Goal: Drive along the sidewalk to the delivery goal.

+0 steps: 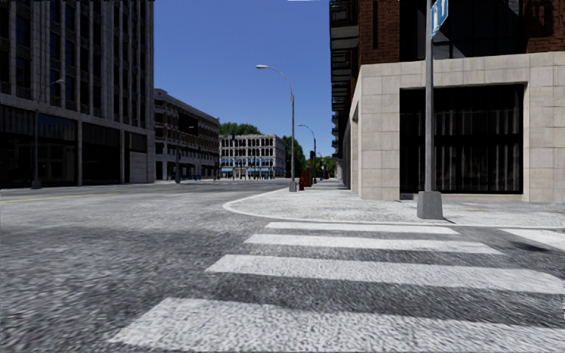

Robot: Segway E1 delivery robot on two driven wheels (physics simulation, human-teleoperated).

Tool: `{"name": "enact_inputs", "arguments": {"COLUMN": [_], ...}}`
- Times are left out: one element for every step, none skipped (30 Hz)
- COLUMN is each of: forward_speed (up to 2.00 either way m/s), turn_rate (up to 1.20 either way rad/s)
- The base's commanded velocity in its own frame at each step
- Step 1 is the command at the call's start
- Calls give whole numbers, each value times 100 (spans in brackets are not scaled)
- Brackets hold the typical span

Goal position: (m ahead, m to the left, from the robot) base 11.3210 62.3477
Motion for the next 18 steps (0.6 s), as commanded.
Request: {"name": "enact_inputs", "arguments": {"forward_speed": [199,199,199,199,199,199,199,199,199,199,199,200,200,200,200,200,200,200], "turn_rate": [-77,-72,-58,-42,-42,-37,-35,-35,-35,-35,-34,-20,-20,0,0,0,0,0]}}
